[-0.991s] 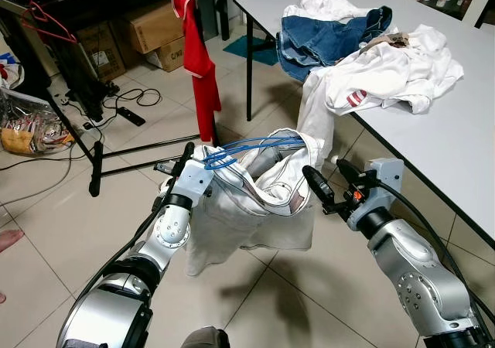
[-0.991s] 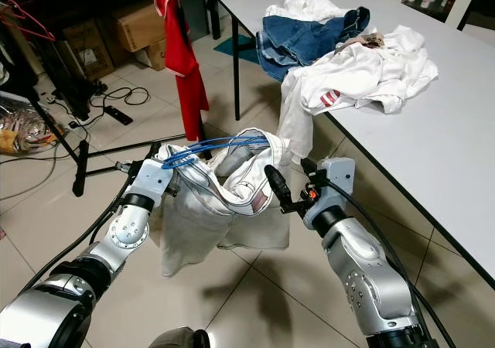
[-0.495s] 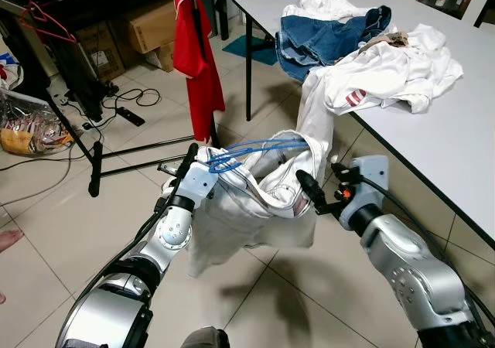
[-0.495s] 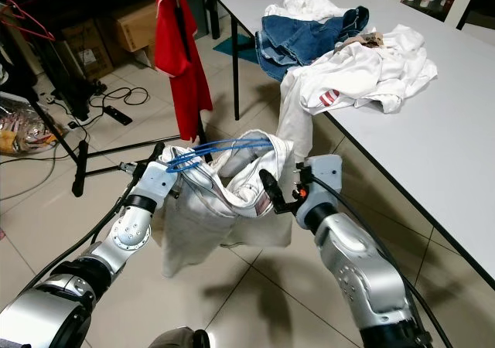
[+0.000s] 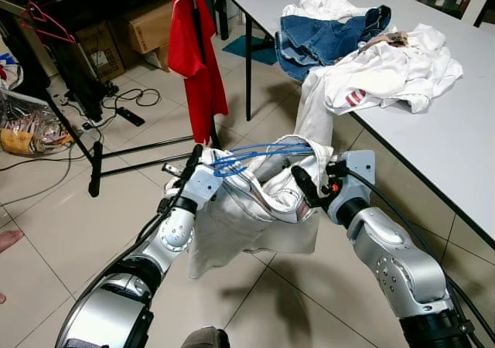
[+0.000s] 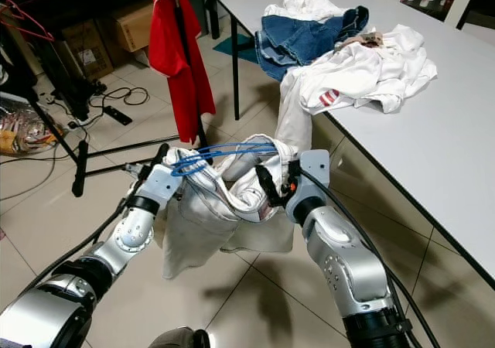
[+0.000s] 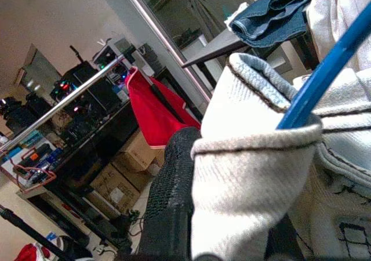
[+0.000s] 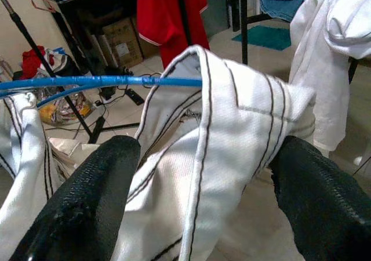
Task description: Hang hanger
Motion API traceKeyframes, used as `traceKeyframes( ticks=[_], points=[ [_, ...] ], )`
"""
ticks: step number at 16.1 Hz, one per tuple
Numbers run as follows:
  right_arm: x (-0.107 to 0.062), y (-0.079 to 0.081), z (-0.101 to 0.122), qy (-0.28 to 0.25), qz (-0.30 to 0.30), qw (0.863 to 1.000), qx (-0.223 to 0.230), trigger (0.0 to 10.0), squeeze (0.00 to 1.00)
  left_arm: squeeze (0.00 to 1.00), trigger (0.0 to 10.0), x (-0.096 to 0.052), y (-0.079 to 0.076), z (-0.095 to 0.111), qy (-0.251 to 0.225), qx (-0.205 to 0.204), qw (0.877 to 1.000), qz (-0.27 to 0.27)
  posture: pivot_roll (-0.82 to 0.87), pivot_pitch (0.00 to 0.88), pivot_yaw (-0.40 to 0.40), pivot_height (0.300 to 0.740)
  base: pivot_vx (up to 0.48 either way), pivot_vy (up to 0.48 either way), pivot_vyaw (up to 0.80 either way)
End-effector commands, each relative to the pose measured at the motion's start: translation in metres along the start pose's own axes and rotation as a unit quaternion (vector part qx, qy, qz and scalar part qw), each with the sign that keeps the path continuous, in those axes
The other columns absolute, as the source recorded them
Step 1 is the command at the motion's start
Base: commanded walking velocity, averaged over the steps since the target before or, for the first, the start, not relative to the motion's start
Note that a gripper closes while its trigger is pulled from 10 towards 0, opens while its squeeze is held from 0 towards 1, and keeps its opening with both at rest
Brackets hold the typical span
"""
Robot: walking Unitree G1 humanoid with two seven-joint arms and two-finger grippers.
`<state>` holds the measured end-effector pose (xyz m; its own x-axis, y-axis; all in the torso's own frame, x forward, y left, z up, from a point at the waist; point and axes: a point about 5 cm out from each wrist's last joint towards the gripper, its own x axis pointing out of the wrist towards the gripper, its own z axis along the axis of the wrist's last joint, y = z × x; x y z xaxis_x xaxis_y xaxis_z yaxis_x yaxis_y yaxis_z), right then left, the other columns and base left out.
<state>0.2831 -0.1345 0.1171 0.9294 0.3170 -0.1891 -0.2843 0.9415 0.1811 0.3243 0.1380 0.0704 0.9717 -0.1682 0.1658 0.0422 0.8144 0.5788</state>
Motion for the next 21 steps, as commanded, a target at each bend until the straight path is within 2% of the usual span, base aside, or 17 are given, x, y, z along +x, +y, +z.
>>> traceKeyframes(
  ticks=[1, 4, 8, 11, 14, 18, 21],
  points=[
    [0.001, -0.006, 0.007, -0.016, -0.014, 1.000, -0.003, 0.0, 0.00, 0.00, 10.0, 0.005, 0.007, 0.006, -0.022, -0.003, 0.999, 0.023, -0.02, 0.000, 0.091, 0.740, 0.000, 0.000, 0.00],
    [0.000, -0.009, 0.011, -0.036, -0.016, 0.999, -0.017, 0.0, 0.00, 0.00, 10.0, 0.004, 0.006, 0.006, -0.023, -0.002, 0.999, 0.023, -0.02, 0.000, 0.091, 0.740, 0.000, 0.000, 0.00],
    [-0.003, 0.000, 0.012, -0.050, 0.023, 0.998, -0.025, 0.0, 0.00, 0.00, 10.0, 0.005, 0.006, 0.007, -0.026, 0.001, 0.999, 0.021, -0.02, 0.000, 0.091, 0.740, 0.000, 0.000, 0.00],
    [-0.003, 0.003, 0.004, -0.032, 0.033, 0.998, -0.037, 0.0, 0.00, 0.00, 10.0, 0.005, 0.006, 0.007, -0.028, 0.003, 0.999, 0.022, -0.02, 0.000, 0.091, 0.740, 0.000, 0.000, 0.00],
    [-0.003, -0.003, -0.004, -0.013, 0.017, 0.999, -0.044, 0.0, 0.00, 0.00, 10.0, 0.005, 0.007, 0.008, -0.030, 0.004, 0.999, 0.023, -0.02, 0.000, 0.090, 0.740, 0.000, 0.000, 0.00],
    [-0.003, -0.007, 0.003, -0.036, 0.001, 0.999, -0.028, 0.0, 0.00, 0.00, 10.0, 0.005, 0.005, 0.008, -0.032, 0.005, 0.999, 0.020, -0.02, 0.000, 0.090, 0.740, 0.000, 0.000, 0.00],
    [-0.002, -0.007, 0.020, -0.087, 0.004, 0.996, 0.013, 0.0, 0.00, 0.00, 10.0, 0.005, 0.001, 0.006, -0.015, -0.007, 1.000, 0.003, -0.02, 0.000, 0.090, 0.740, 0.000, 0.000, 0.00]
  ],
)
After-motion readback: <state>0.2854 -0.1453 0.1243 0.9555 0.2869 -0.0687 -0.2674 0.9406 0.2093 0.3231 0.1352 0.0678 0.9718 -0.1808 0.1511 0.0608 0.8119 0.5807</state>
